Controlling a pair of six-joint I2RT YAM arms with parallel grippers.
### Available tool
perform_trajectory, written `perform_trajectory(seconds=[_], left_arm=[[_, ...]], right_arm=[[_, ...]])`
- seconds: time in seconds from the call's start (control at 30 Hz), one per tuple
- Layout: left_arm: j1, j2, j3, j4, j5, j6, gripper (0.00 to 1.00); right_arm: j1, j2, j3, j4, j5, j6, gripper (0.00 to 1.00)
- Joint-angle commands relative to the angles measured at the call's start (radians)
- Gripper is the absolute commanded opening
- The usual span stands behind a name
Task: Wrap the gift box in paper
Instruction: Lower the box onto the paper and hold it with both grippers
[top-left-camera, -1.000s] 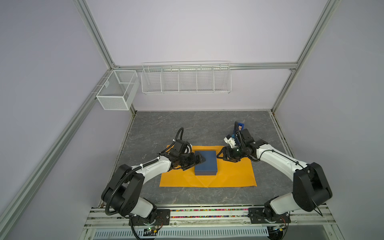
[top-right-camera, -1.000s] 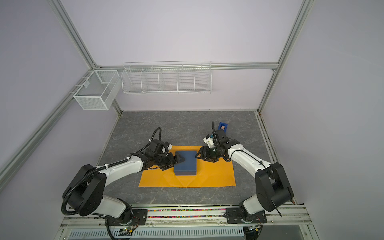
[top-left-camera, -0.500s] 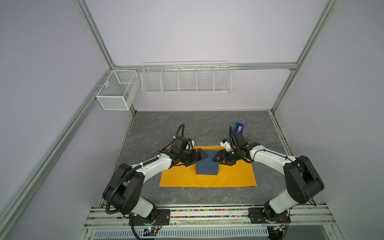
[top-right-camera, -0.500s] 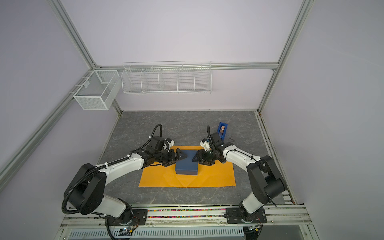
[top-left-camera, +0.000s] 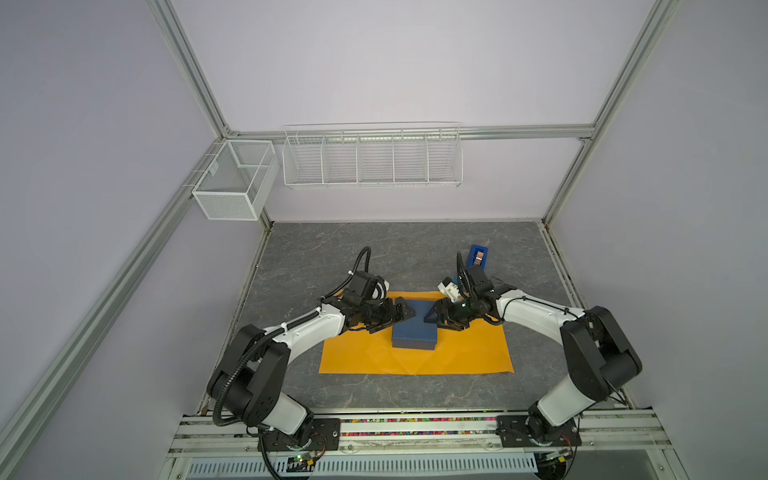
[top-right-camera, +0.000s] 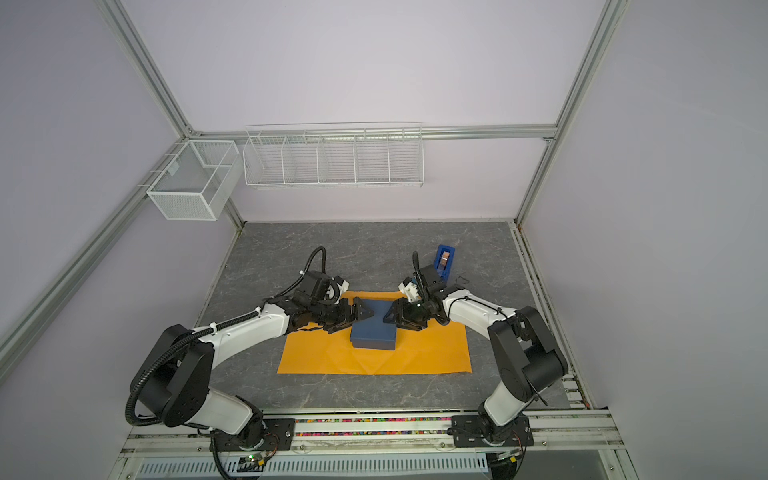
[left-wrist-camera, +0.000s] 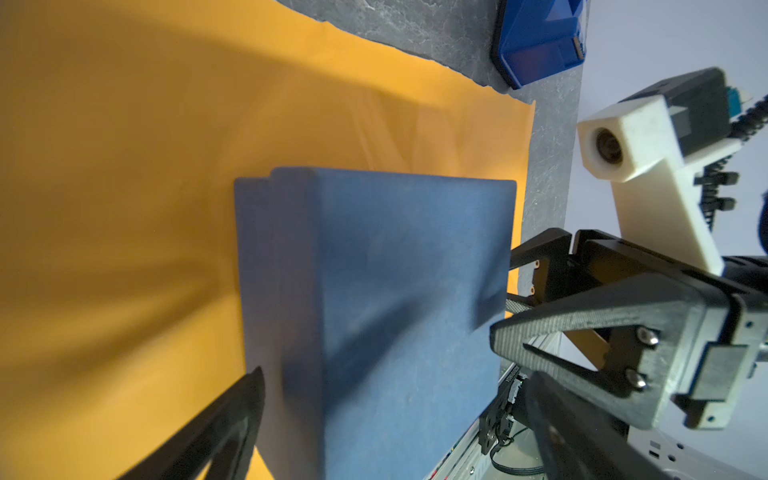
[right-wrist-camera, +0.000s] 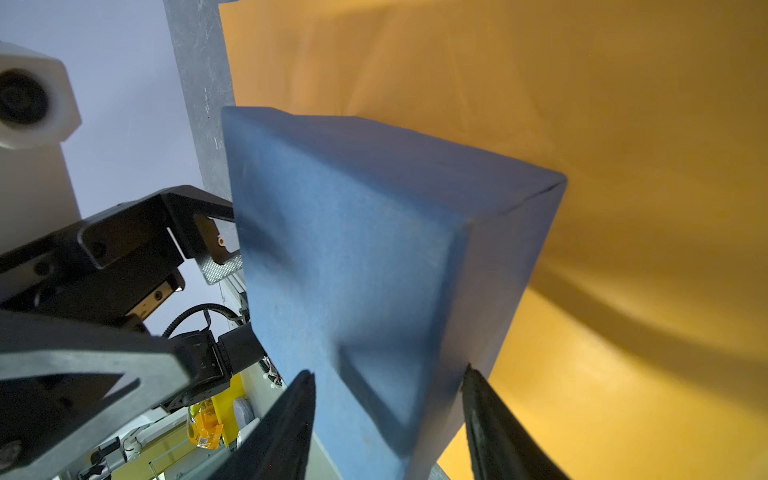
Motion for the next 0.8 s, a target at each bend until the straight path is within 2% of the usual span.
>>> perform_trajectory(seconds=[0.0,0.4,0.77], left_arm=[[-0.005,-0.006,0.018,-0.020,-0.018,0.009,0.98],[-0.005,-0.031,-0.010,-0.014,0.005,0.006,0.97],[-0.005,-0.029,-0.011,-0.011,0.025,0.002,0.97]], right_arm=[[0.009,0.020,0.019,0.007,-0.021,-0.008,0.59],[0.022,0.038,0.034,0.011,-0.036,-0.016,0.58],[0.024,0.019,0.048,-0.047,0.031,-0.039,0.58]])
